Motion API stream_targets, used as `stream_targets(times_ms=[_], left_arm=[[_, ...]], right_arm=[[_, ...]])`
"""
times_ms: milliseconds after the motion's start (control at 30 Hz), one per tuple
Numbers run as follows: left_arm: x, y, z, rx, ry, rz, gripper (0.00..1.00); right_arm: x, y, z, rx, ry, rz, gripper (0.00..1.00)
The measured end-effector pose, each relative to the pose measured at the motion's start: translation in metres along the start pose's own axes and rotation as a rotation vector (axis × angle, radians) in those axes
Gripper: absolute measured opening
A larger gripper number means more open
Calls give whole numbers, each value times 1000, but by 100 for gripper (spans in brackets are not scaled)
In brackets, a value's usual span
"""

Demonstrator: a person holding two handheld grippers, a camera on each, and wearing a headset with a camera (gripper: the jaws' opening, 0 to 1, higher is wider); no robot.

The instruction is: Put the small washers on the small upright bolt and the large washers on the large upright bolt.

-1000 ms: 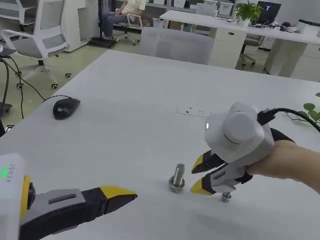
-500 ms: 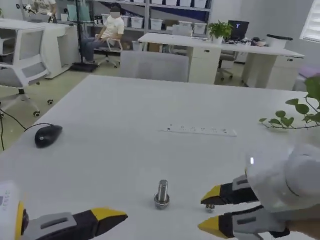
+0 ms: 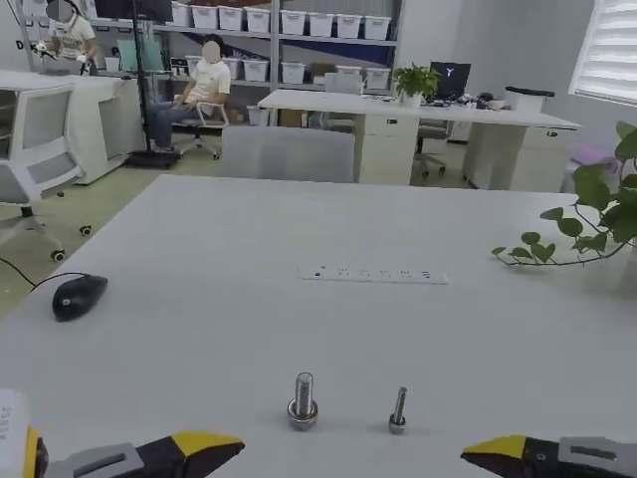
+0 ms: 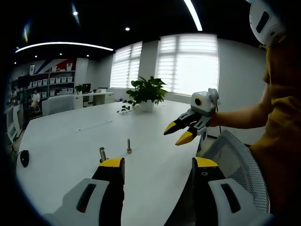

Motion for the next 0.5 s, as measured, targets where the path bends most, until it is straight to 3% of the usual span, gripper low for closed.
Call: stream_targets(times_ms=[167, 267, 367, 500], left_arm=[[5, -3, -2, -4, 7, 1, 57], [8, -6, -3, -5, 8, -3, 58], [10, -9, -4, -5, 8, -7, 58], [12, -13, -6, -7, 5, -13, 58]], right_arm=[[-9, -13, -11, 15, 38, -40, 37], [-15, -19, -12, 78, 80, -43, 42], [-19, -24, -13, 49, 61, -45, 44], [-17, -30, -11, 71, 69, -35, 46]])
Point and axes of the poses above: the centre of the closed fingertips' face, and the gripper's own axes: y roughly forward along the fingers, x roughly to its right, z roughly out of its top, the point moved 8 cm from there along -y, roughly backward along the fingers, and after that the axes turned 9 degrees about -y, right-handed, at the moved point
